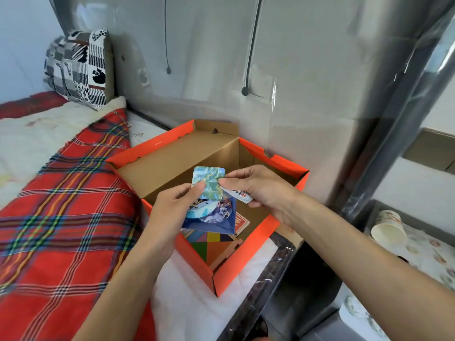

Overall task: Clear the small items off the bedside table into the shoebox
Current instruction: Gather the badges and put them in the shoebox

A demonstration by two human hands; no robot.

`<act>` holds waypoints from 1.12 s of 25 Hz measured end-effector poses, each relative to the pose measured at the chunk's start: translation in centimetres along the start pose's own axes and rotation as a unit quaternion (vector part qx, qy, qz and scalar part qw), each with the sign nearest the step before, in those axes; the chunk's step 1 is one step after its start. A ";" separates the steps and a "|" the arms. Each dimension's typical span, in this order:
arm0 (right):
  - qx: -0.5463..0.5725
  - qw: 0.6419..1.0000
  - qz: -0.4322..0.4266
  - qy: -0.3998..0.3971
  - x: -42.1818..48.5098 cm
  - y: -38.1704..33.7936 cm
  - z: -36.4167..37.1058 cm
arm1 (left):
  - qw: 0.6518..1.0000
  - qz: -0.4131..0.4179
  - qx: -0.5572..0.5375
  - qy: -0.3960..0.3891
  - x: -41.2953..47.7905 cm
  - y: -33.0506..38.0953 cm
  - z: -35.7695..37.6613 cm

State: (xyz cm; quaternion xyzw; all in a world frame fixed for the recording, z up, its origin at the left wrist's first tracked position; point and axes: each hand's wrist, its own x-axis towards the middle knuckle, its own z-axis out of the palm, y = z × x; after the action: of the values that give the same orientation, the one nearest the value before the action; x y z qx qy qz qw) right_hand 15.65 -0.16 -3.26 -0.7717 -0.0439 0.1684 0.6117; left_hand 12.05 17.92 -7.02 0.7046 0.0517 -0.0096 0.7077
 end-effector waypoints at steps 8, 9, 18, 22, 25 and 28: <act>0.014 0.999 0.018 -0.023 7.7 -1.0 0.7 | 0.963 0.120 0.035 0.239 3.6 -0.5 -7.9; -0.027 0.999 0.034 -0.027 8.9 -0.4 0.7 | 0.956 0.126 0.036 0.261 4.5 -0.6 -8.4; -0.298 0.943 0.056 -0.140 15.6 4.9 8.5 | 0.911 0.182 0.043 0.368 7.3 -3.9 -6.7; -0.352 0.927 0.032 -0.122 16.4 5.8 10.1 | 0.914 0.175 0.042 0.363 7.5 -4.2 -6.4; -0.355 0.931 -0.002 -0.080 16.3 6.4 10.7 | 0.917 0.170 0.031 0.359 7.4 -4.2 -6.6; -0.357 0.932 -0.046 -0.051 15.8 6.6 11.0 | 0.919 0.162 0.022 0.359 7.4 -4.1 -6.5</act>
State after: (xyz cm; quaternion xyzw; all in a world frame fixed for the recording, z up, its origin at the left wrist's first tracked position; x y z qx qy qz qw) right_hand 26.15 12.81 -14.99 -0.9265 -0.1680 0.1523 0.3003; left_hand 18.66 24.86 -11.73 0.6746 0.1869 0.3579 0.6180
